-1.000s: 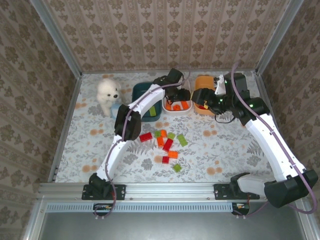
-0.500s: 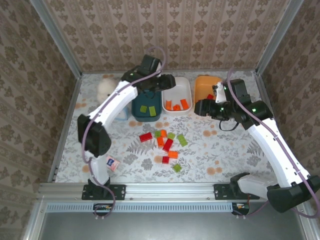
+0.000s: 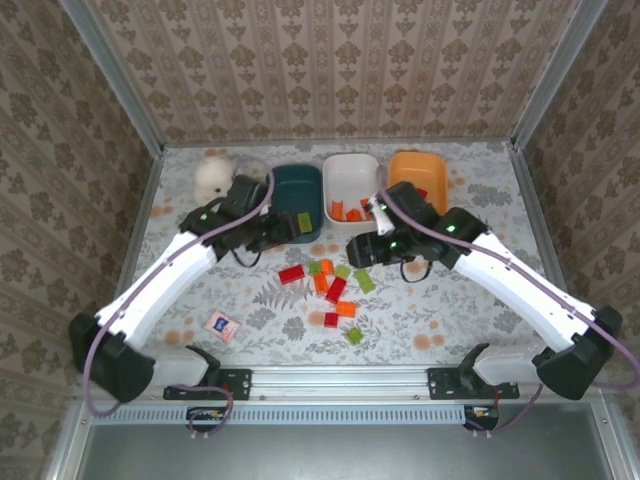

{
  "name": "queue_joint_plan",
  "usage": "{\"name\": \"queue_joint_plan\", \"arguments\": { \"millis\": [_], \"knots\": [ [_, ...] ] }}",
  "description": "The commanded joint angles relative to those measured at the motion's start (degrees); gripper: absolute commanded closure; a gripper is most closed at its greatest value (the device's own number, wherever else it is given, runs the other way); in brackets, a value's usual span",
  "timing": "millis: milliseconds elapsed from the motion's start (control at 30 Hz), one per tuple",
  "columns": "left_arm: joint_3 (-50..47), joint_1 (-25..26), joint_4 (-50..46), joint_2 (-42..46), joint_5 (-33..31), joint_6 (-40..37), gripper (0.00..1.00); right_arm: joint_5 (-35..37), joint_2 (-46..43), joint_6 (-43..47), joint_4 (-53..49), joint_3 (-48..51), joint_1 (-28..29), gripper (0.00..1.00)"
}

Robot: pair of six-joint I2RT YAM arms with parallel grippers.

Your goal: Sort the legos into containers by color

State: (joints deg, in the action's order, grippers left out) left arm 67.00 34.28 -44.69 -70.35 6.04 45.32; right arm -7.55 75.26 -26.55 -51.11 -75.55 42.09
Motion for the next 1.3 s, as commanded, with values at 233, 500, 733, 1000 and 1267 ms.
{"name": "queue_joint_plan", "arguments": {
  "millis": [233, 500, 733, 1000, 1267],
  "knots": [
    [-7.75, -0.44, -18.35, 22.23, -16.28, 10.93, 0.36, 3.77, 18.27, 5.37, 4.02, -5.66, 10.16, 0.25],
    [-7.28, -0.44, -20.46, 29.82, -19.06, 9.93, 0.36, 8.77, 35.25, 16.57, 1.26, -21.53, 13.67, 0.16],
    [-6.73, -0.46, -19.55, 32.27, -17.98, 7.04, 0.36, 1.51, 39.69, 37.19, 4.73, -22.08, 9.11, 0.16],
    [-4.25, -0.45, -21.18, 31.94, -16.70, 4.98, 0.37, -8.35, 43.04, 55.14, 11.30, -20.22, 5.20, 0.16],
    [-2.69, -0.44, -20.60, 33.11, -13.92, 1.37, 0.36, -4.45, 48.92, 58.50, 14.57, -23.47, 6.08, 0.15]
  ]
}}
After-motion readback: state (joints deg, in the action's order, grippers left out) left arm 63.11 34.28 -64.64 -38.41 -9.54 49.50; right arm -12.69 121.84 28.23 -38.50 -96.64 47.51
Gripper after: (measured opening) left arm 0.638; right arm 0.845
